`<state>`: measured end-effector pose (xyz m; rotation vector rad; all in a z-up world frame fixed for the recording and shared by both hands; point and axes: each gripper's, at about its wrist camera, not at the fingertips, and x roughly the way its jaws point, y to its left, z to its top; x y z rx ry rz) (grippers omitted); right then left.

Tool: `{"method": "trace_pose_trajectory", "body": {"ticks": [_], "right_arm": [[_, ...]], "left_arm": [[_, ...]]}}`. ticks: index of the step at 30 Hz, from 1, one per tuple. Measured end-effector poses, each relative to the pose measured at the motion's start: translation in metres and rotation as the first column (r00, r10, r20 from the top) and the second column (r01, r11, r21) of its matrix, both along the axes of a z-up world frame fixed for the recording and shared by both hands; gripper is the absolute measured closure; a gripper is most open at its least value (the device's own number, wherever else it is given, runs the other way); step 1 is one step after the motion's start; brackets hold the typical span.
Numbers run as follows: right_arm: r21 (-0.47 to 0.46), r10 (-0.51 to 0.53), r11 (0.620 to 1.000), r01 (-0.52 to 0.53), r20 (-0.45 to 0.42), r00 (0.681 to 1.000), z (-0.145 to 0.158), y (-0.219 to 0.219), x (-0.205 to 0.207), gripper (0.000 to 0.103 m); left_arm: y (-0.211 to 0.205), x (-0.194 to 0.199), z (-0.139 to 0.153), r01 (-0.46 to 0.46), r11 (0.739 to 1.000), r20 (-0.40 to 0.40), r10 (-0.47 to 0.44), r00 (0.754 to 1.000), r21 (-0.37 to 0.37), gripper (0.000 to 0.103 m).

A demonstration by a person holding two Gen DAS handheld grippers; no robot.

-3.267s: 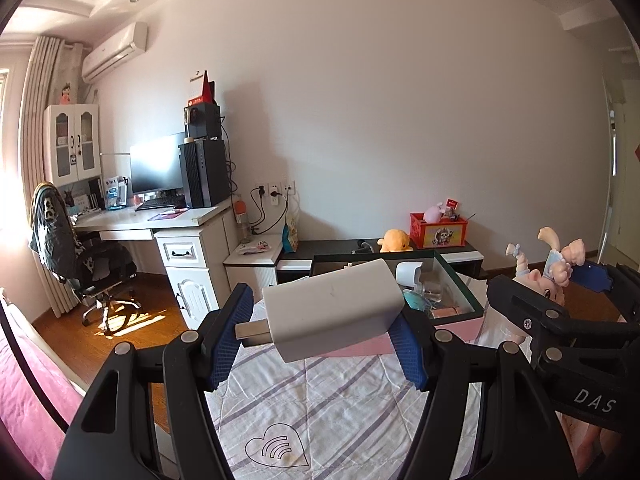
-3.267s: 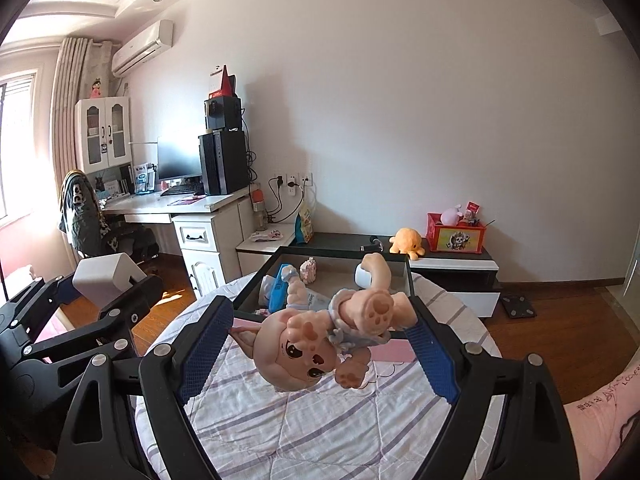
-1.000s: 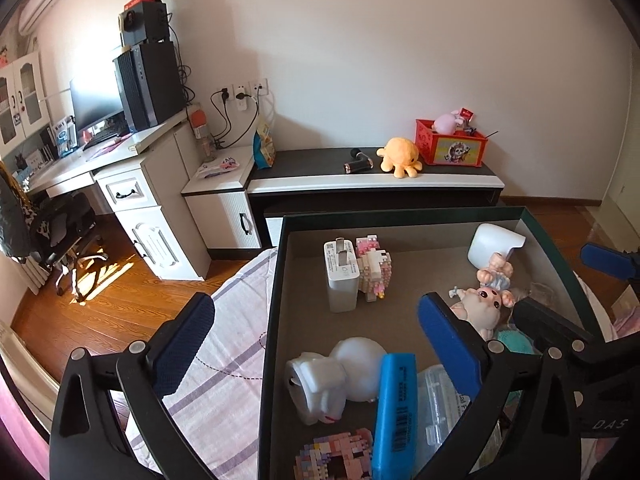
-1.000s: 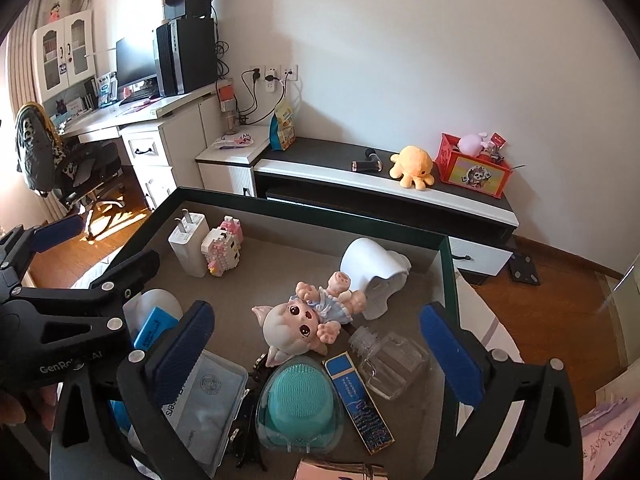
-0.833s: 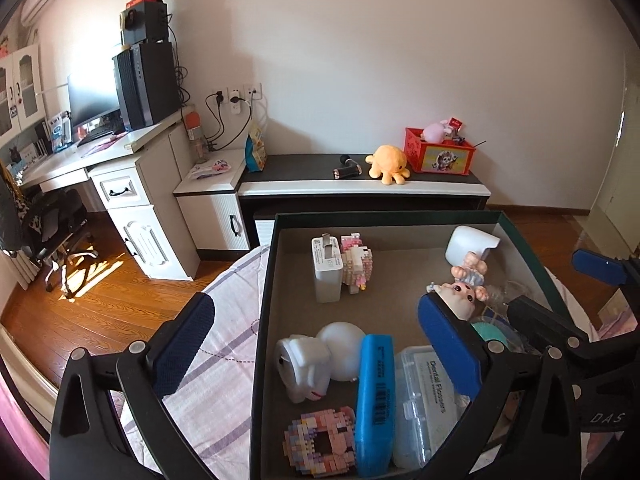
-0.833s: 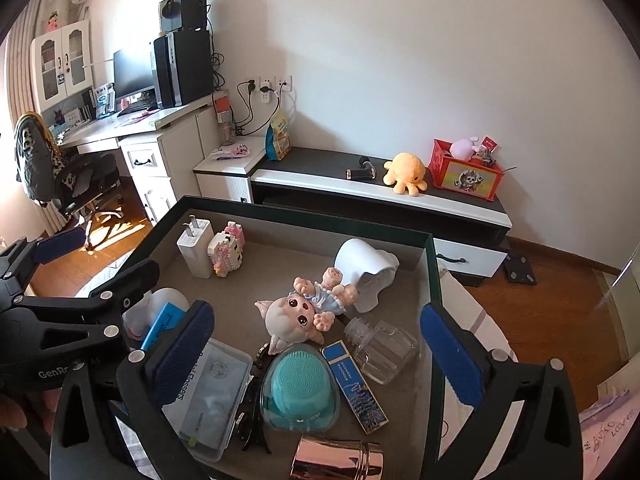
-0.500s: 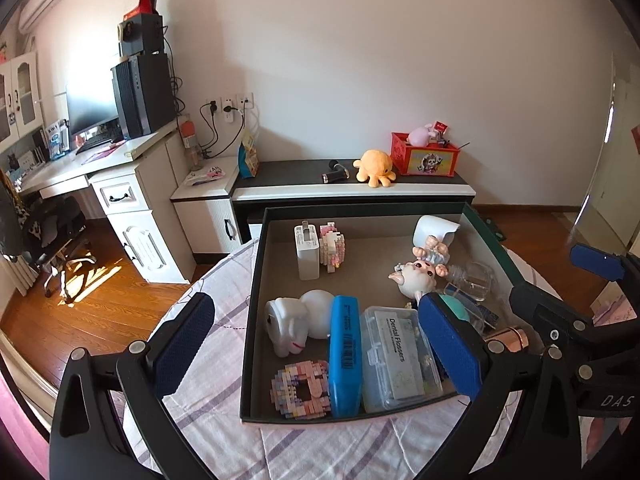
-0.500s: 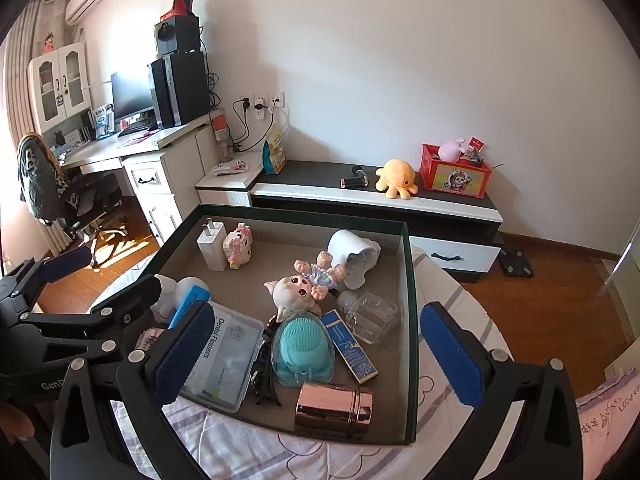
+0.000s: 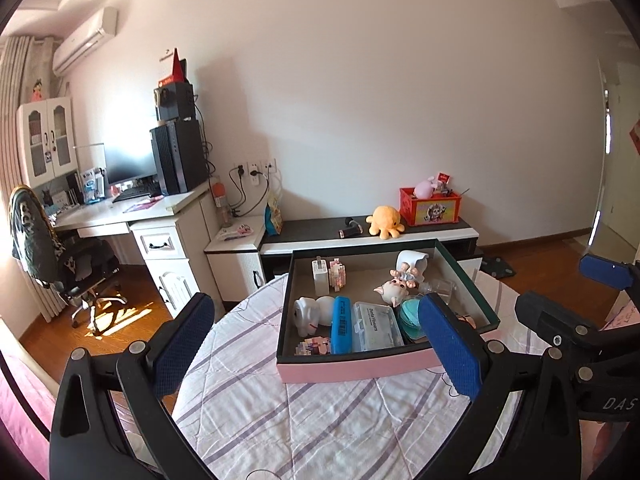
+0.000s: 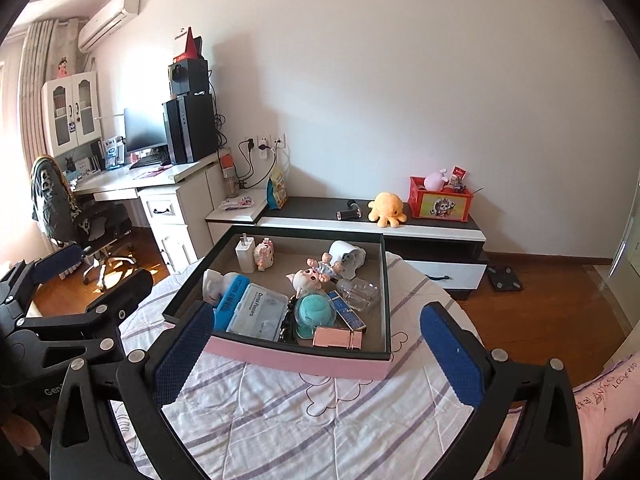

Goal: Organize rigid objects

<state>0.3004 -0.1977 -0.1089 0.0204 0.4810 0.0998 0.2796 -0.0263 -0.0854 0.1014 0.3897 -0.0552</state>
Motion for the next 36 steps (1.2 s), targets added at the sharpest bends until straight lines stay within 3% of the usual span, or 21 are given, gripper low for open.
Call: {"method": "trace_pose_trajectory", "body": {"ticks": [5, 9, 21, 28, 36], "right_arm": [[-0.016, -0.010, 1.000, 0.011, 0.065, 0.998, 0.015, 0.004, -0.046, 0.000], [-0.004, -0.019, 1.000, 0.019, 0.118, 0.993, 0.027, 0.007, -0.085, 0.000], [0.017, -0.054, 0.999, 0.051, 0.242, 0.969, 0.052, 0.016, -0.192, 0.000], [-0.001, -0.051, 0.999, 0.054, 0.320, 0.946, 0.070, 0.027, -0.233, 0.000], [0.000, -0.066, 0.997, 0.071, 0.350, 0.935, 0.075, 0.037, -0.249, 0.000]], "left_arm": [[0.001, -0.050, 0.018, -0.032, 0.999, 0.079, 0.031, 0.996, 0.018, 0.000], [0.009, -0.086, 0.032, -0.005, 1.000, 0.111, 0.007, 0.994, -0.019, 0.000], [0.016, -0.193, 0.063, 0.001, 1.000, 0.252, -0.001, 0.968, 0.000, 0.000], [0.029, -0.230, 0.078, -0.012, 1.000, 0.306, 0.020, 0.952, -0.027, 0.000], [0.037, -0.241, 0.079, -0.023, 0.999, 0.322, 0.036, 0.946, -0.044, 0.000]]}}
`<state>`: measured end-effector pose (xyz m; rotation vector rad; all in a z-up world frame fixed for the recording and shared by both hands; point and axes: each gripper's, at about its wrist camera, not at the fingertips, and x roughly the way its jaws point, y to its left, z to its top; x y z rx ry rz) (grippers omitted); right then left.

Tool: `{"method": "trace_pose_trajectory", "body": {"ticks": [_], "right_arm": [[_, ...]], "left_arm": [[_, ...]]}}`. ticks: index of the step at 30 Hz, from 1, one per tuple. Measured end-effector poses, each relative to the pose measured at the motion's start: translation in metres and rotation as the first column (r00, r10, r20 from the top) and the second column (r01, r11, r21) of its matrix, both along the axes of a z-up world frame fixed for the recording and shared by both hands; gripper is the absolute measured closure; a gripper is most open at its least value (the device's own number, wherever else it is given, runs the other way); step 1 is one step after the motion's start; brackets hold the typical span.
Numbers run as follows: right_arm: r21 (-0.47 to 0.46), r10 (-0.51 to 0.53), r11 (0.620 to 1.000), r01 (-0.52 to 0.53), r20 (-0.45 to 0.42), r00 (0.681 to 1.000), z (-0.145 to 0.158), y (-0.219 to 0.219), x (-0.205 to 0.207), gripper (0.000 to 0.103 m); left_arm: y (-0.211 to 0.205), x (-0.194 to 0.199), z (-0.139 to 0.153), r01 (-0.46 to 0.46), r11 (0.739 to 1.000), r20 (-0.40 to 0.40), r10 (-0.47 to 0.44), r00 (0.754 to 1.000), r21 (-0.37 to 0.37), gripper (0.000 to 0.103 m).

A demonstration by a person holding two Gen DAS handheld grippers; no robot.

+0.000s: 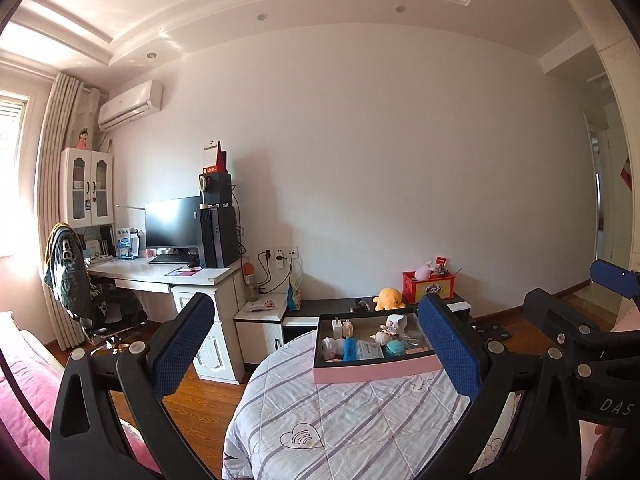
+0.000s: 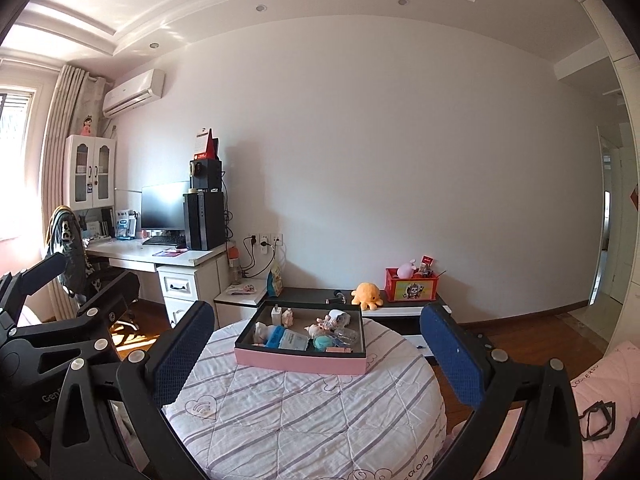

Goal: Organize rigid objects

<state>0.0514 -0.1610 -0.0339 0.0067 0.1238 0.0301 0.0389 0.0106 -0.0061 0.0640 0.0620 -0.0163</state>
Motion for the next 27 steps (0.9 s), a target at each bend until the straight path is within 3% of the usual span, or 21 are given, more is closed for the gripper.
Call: {"method": "trace_pose_trajectory", "body": {"ticks": [15, 27], "right_arm": [[0.006, -0.006, 1.000, 0.006, 0.016, 1.000, -0.006, 0.008, -0.003, 0.000], [0.032, -0.065, 0.997, 0.063, 0.078, 0.995, -0.009, 0.008, -0.012, 0.000]], "left_arm": [[0.004, 0.002, -0.006, -0.006, 1.000, 0.003, 0.006, 1.000, -0.002, 0.000], [0.001, -0.002, -0.007, 0.001, 1.000, 0.015, -0.001, 1.000, -0.005, 0.000]]}}
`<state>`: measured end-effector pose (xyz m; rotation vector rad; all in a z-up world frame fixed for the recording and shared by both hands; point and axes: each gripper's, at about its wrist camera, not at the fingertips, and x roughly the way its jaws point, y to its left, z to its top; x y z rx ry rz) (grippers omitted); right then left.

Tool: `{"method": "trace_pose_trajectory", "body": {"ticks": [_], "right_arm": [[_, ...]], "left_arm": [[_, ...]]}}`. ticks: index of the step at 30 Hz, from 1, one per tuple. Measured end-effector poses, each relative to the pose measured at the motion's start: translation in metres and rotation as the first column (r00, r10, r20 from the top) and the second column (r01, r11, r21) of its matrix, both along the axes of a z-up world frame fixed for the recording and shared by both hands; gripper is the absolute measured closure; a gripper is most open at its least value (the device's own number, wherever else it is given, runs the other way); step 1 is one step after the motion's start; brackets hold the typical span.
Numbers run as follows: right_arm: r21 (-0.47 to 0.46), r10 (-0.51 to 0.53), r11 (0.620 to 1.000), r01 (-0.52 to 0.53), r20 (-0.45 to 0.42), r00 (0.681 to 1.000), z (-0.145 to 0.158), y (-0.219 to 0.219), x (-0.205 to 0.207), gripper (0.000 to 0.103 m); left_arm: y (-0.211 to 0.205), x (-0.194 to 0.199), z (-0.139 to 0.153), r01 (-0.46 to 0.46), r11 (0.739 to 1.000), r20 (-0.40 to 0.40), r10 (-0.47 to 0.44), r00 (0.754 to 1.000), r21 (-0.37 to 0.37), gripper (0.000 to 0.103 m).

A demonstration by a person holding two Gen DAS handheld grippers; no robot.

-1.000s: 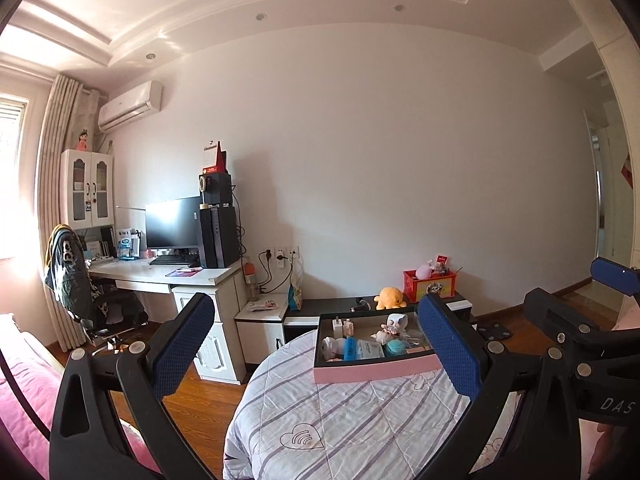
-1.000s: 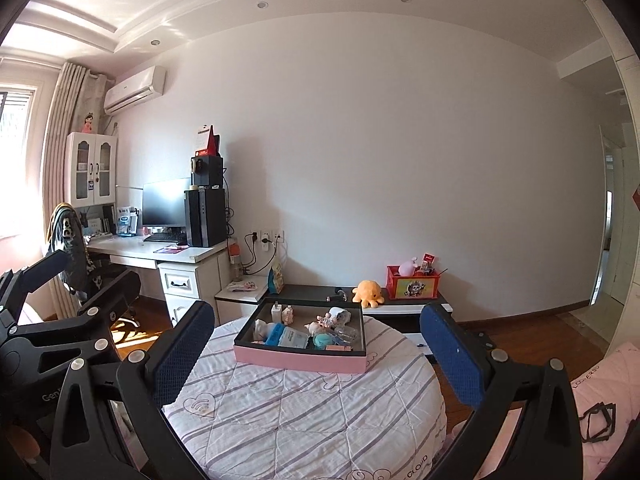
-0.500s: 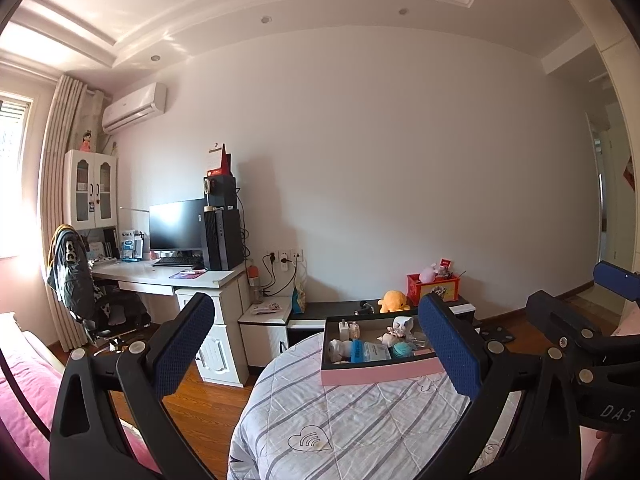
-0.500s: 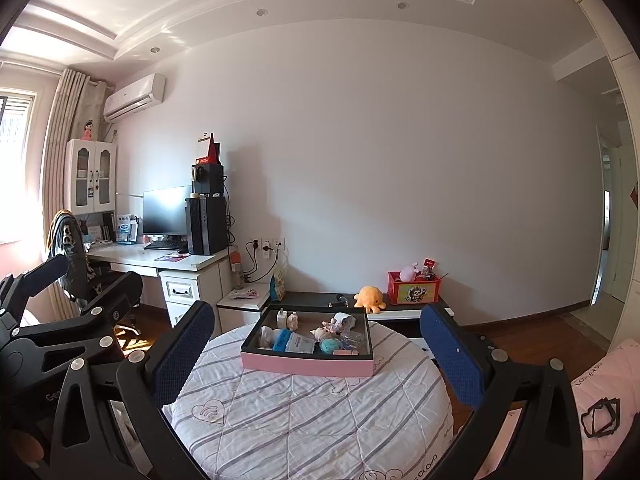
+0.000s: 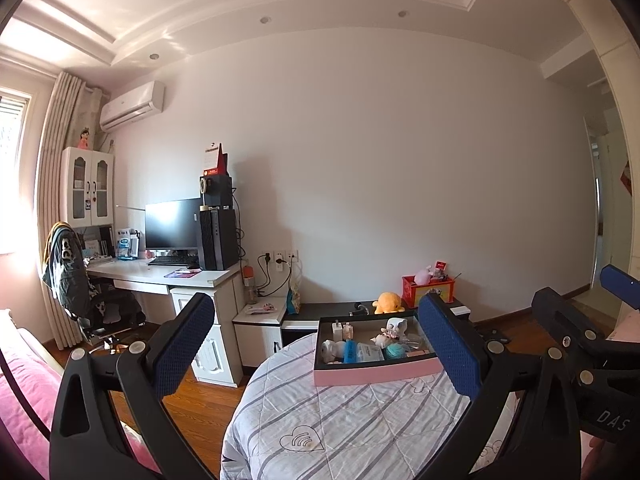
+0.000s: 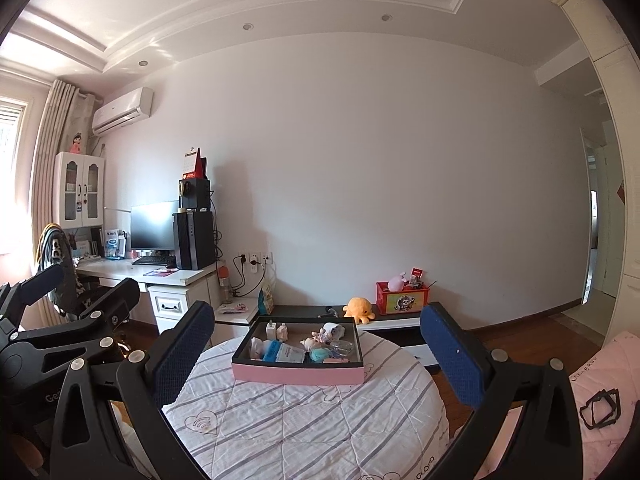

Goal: Organize rigid objects

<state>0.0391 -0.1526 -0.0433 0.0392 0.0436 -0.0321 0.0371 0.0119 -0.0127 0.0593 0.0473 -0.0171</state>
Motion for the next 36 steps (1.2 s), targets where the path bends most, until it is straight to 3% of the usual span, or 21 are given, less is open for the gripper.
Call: {"method": "trace_pose_trajectory", "body": {"ticks": [10, 36], "right_arm": [[0.000, -0.016, 1.000, 0.016, 0.027, 1.000, -0.007, 0.003, 0.003, 0.000], [-0.032, -0.024, 0.999, 0.024, 0.000, 1.000, -0.014, 0.012, 0.012, 0.000]], "left_arm": [[-0.003, 0.004, -0.004, -0.019, 1.000, 0.005, 0.019, 1.000, 0.006, 0.000], [0.004, 0.013, -0.011, -0.045, 0.999, -0.009, 0.045, 0.999, -0.006, 0.000]]}}
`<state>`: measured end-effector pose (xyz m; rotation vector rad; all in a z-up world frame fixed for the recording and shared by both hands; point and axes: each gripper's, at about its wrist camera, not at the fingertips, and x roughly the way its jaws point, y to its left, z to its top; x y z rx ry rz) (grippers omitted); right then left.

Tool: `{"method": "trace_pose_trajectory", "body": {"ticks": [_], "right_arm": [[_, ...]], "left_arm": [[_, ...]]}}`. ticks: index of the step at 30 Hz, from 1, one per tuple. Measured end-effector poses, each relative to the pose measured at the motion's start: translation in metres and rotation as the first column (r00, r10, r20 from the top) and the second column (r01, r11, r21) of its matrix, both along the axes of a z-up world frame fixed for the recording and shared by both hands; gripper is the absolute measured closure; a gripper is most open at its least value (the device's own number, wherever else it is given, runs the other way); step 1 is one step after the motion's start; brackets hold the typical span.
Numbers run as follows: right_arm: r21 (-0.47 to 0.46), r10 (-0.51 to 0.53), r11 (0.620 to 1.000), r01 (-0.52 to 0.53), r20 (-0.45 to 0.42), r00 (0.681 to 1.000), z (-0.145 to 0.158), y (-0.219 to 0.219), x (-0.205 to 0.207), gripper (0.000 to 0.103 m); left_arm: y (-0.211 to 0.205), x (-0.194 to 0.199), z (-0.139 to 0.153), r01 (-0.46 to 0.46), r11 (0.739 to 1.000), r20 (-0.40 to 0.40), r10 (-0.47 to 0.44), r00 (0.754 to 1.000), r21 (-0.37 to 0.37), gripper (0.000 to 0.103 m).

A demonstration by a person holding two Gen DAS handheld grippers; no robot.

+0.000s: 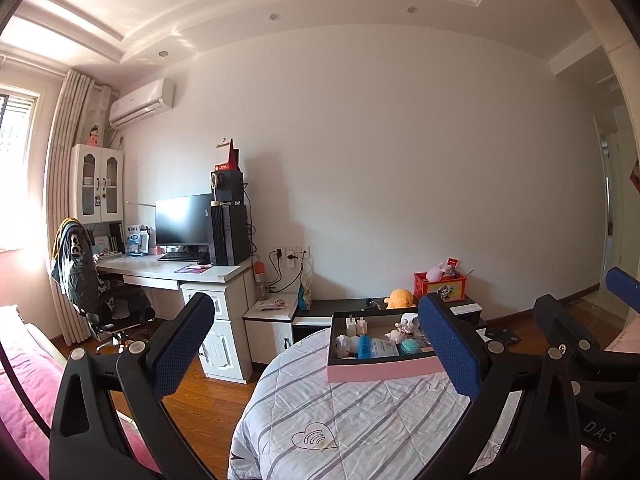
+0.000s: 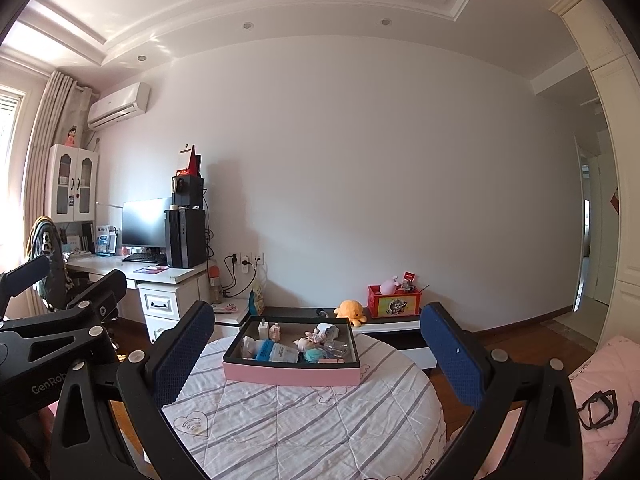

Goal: Organize rigid objects

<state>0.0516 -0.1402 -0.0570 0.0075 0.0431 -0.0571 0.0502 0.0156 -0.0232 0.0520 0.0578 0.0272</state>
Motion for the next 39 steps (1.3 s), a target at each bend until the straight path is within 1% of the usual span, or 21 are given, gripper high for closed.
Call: {"method": "trace_pose_trajectory", "body": {"ticks": [7, 39], "right_arm": [[-0.001, -0.001, 1.000, 0.001, -0.004, 1.000, -0.0007, -0.0004, 0.0010, 0.000], [-0.003, -0.001, 1.000, 0.001, -0.001, 1.000, -0.0001, -0.0003, 0.0019, 0.000]], "left_arm": [[0.0016, 0.0010, -0.0021, 0.004, 1.000, 0.012, -0.004, 1.000, 0.001, 0.000], [0.0018, 0.0023, -0.0037, 0.001, 1.000, 0.012, -0.001, 1.000, 0.002, 0.000]]}}
